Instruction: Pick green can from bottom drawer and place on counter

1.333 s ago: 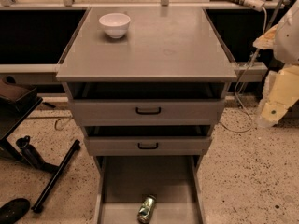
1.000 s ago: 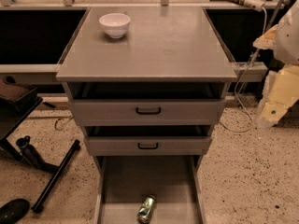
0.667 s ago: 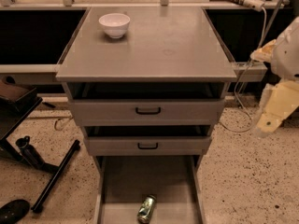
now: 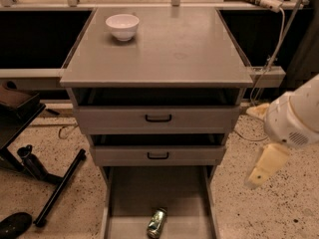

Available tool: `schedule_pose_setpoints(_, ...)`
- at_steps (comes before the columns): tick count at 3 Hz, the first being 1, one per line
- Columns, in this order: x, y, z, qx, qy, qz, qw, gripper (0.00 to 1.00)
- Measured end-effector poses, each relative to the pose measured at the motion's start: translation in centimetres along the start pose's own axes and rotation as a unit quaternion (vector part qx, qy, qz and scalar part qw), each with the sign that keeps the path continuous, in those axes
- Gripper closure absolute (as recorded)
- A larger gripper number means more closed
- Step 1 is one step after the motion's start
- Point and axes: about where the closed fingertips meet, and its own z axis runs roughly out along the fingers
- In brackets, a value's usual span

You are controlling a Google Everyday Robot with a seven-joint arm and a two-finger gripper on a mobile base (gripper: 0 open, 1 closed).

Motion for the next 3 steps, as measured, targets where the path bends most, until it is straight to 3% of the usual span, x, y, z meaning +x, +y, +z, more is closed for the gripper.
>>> schedule_pose_setpoints(1,2.0,2.6,6.6,-0.042,-0.017,0.019,0.9988,0.0)
schedule_pose_setpoints(2,2.0,2.6,6.6,-0.042,-0.017,0.019,0.9988,0.0)
schedule_pose_setpoints(3,1.3,2.7,9.3,-0.031,-0.027,-0.006,0.9991,0.0)
